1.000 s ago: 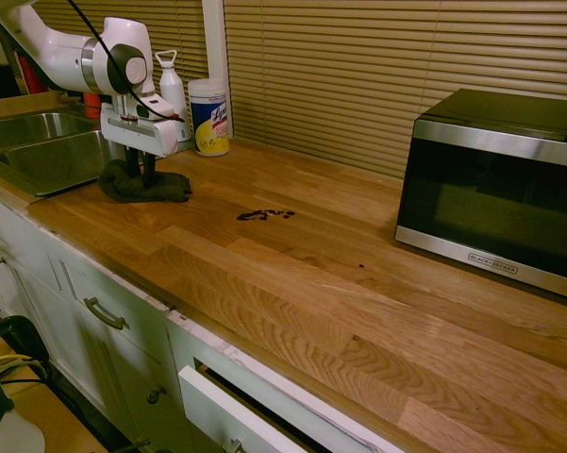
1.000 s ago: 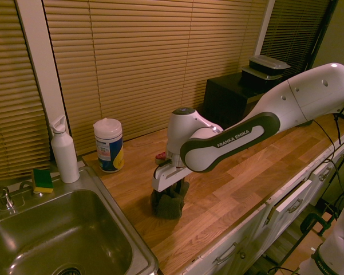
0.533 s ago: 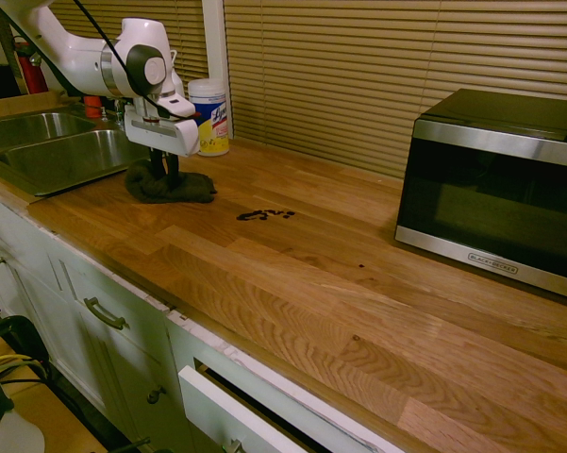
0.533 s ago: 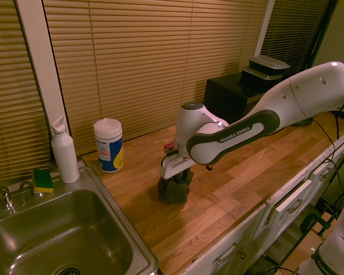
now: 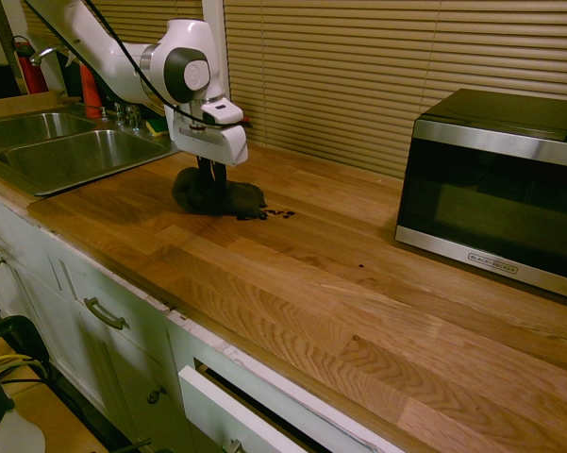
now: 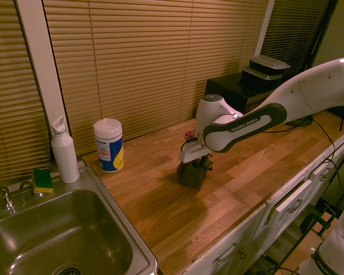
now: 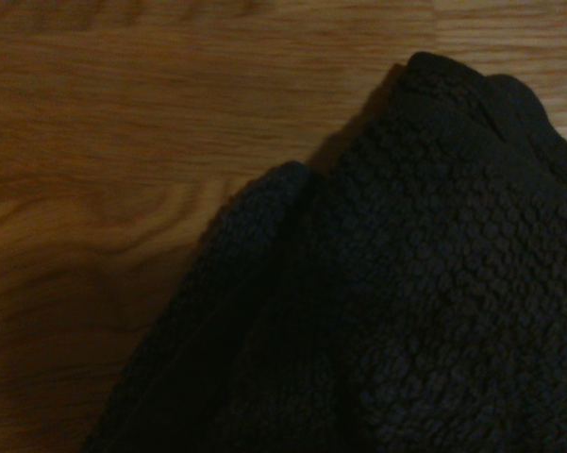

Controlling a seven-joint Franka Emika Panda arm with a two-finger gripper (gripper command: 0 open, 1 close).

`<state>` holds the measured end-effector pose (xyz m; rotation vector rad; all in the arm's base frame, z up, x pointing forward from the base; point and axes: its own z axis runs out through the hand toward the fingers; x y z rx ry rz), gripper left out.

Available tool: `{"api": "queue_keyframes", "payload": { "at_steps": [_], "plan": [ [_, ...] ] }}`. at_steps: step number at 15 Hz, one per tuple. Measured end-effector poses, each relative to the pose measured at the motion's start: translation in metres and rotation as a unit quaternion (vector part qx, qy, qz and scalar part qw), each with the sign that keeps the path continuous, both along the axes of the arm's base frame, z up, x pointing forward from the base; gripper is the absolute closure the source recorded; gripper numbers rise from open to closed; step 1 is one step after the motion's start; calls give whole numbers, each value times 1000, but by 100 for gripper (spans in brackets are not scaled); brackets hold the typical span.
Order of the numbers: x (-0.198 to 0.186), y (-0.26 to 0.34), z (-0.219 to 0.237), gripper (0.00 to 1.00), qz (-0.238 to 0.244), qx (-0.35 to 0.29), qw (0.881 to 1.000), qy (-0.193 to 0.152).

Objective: Clear the spill

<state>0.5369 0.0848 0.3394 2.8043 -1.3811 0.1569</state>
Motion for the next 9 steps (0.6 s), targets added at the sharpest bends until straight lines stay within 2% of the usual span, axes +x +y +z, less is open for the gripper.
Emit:
{"api": "queue_keyframes", "payload": {
  "at_steps": [9],
  "plan": [
    [10, -94, 0, 100, -48, -5, 999, -13]
  ]
}}
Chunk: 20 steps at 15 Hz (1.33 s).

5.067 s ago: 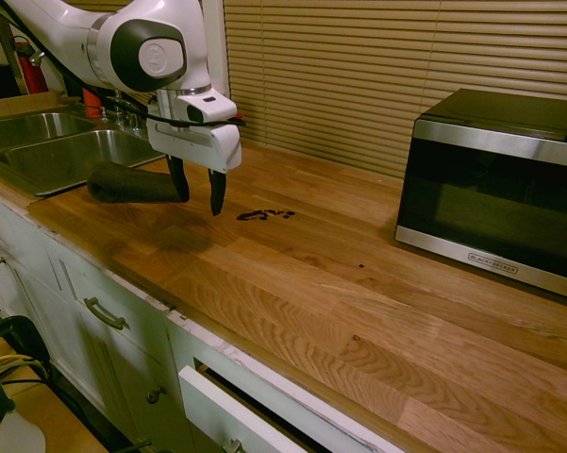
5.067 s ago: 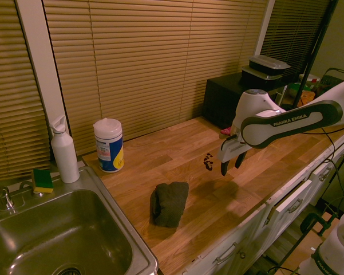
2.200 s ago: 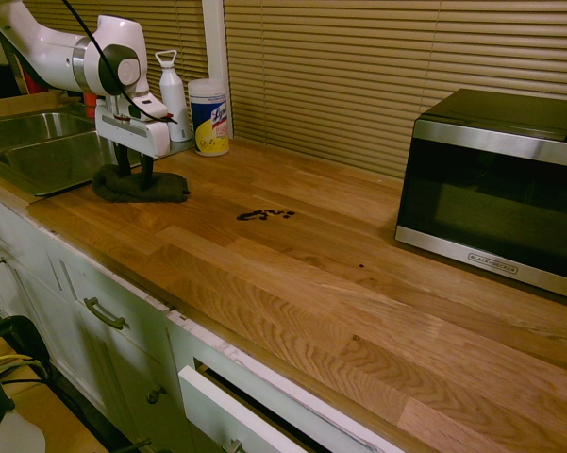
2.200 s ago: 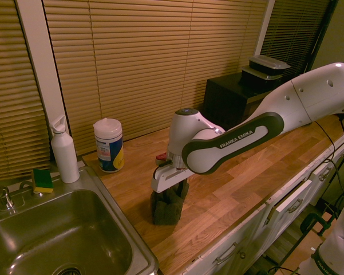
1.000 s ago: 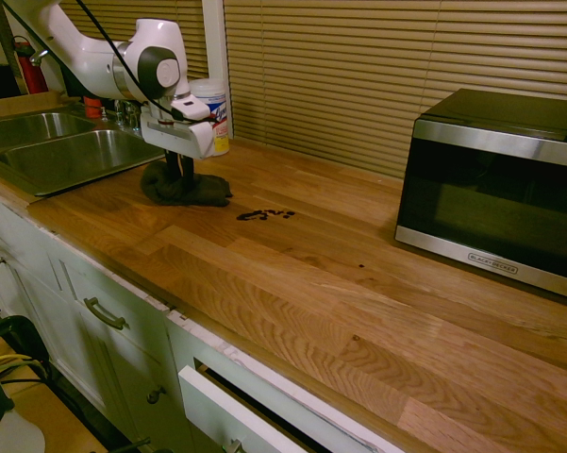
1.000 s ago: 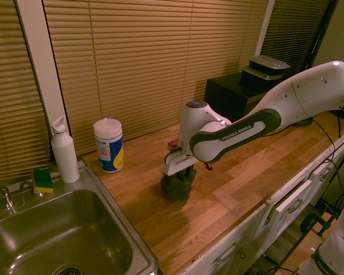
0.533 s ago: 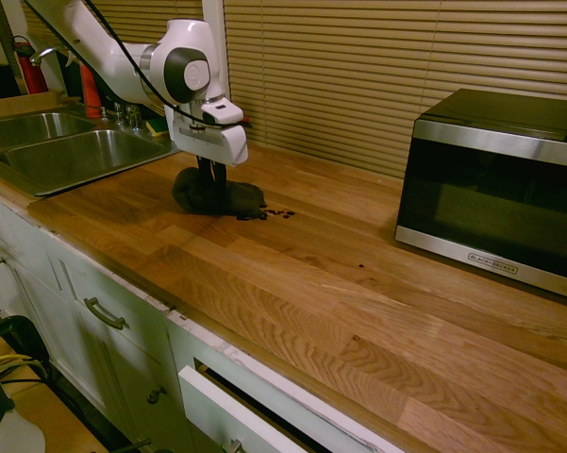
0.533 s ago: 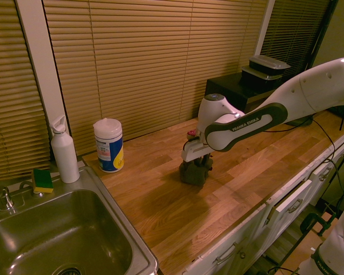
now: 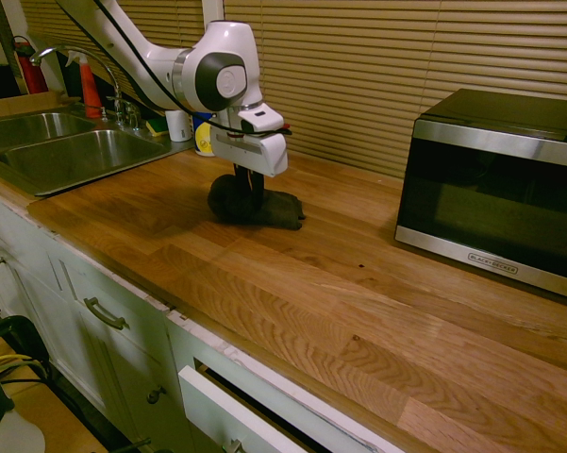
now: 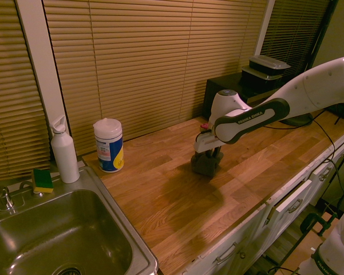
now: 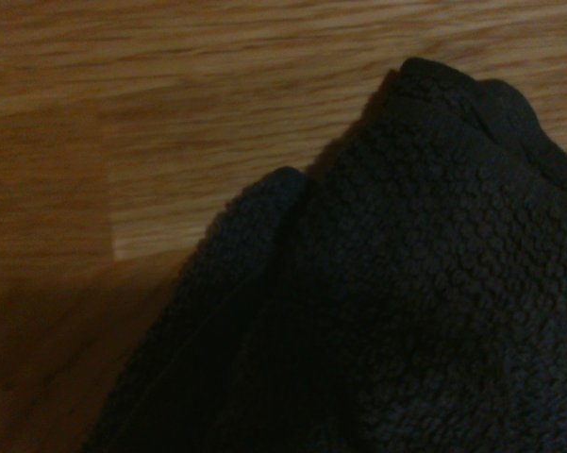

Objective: Clear the spill

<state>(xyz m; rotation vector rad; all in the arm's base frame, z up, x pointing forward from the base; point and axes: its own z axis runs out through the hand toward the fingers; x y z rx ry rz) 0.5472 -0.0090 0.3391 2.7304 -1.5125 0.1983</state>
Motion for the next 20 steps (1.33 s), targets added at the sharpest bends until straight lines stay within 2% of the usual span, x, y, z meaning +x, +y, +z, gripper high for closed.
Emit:
{"api": "queue_keyframes", "payload": {
  "at_steps": [5, 9, 14, 20],
  "plan": [
    [9, -48, -1, 100, -38, 6, 999, -12],
    [8, -45, 1, 100, -22, 5, 1000, -12],
    [-5, -9, 6, 100, 24, -10, 999, -17],
    [-24, 82, 11, 100, 78, 18, 997, -10]
  ]
}}
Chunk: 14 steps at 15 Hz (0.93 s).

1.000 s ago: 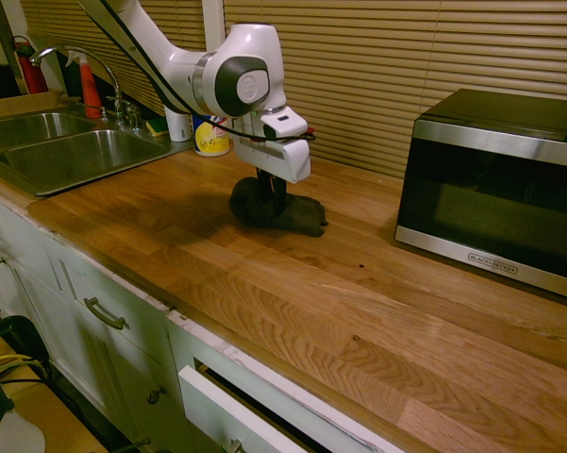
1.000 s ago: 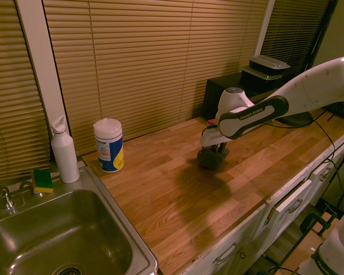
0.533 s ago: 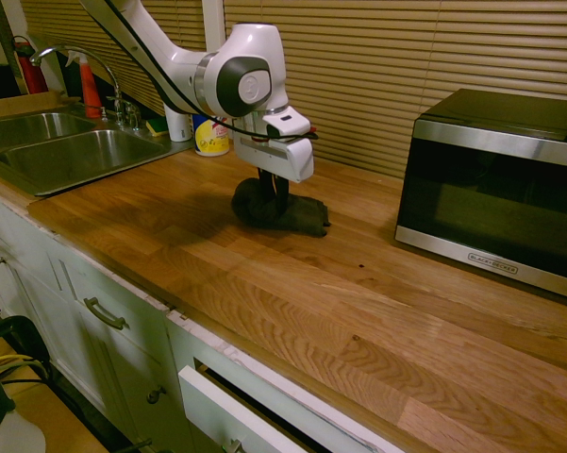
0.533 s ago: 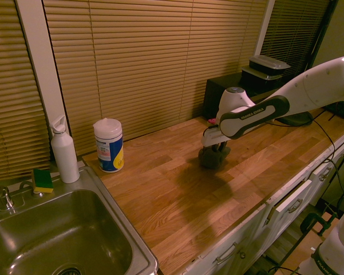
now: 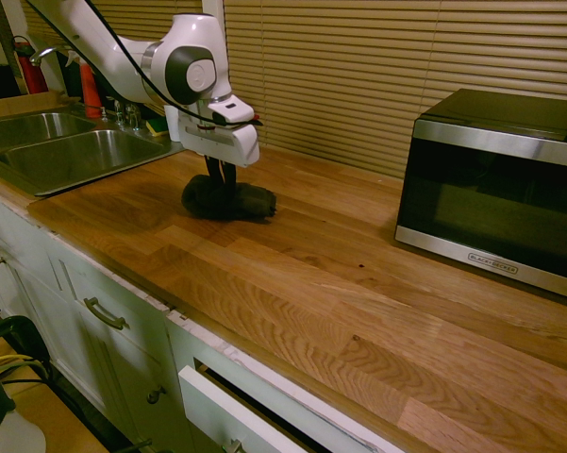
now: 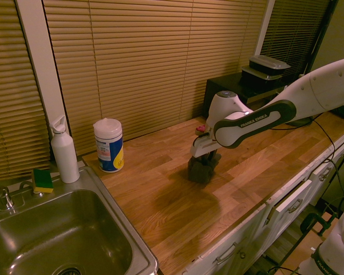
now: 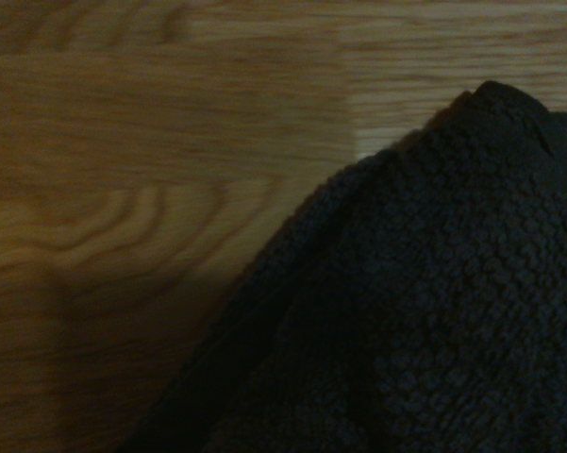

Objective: Clear the spill

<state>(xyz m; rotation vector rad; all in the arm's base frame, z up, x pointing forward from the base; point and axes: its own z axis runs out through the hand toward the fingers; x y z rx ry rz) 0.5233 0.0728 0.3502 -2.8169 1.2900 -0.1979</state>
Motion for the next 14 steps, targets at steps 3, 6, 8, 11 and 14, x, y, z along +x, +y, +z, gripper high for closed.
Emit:
{"api": "queue_keyframes", "payload": {
  "at_steps": [3, 6, 8, 11, 14],
  "plan": [
    [-7, 42, 1, 100, 27, 4, 1000, -1],
    [-14, 84, 0, 100, 54, 5, 999, -1],
    [-19, 112, 2, 100, 73, 4, 997, -5],
    [-27, 148, 7, 100, 89, 7, 996, -9],
    [-29, 158, 12, 0, 88, 3, 996, -11]
  ]
}}
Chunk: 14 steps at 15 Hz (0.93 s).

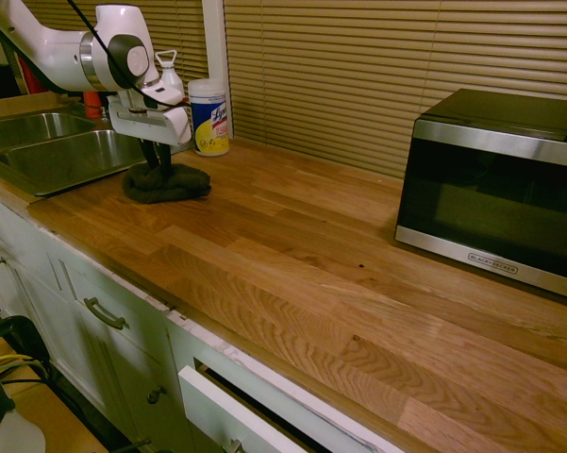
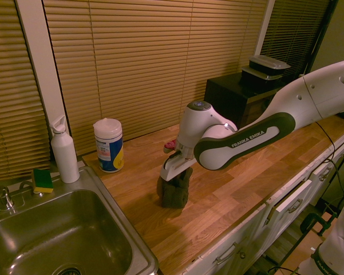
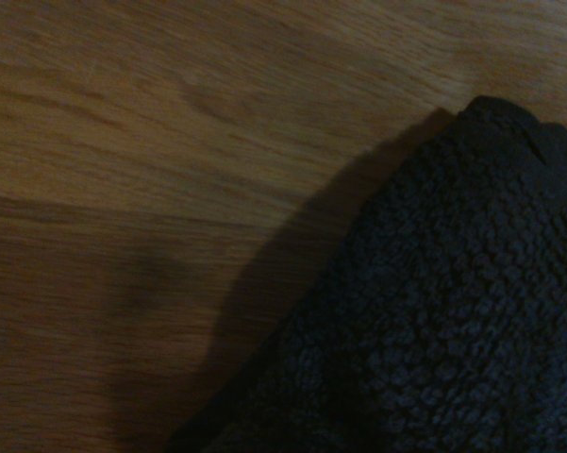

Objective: Clear the spill

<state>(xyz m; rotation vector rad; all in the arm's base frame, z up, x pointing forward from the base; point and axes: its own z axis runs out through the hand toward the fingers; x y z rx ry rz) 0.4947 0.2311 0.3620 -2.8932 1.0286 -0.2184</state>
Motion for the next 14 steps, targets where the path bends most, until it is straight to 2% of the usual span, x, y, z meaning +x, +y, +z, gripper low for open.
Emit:
{"api": "queue_keyframes", "payload": {
  "at_steps": [8, 14],
  "plan": [
    [-4, 2, 2, 0, -14, -11, 1000, 2],
    [-21, -1, 52, 0, -24, -13, 999, -21]
  ]
}}
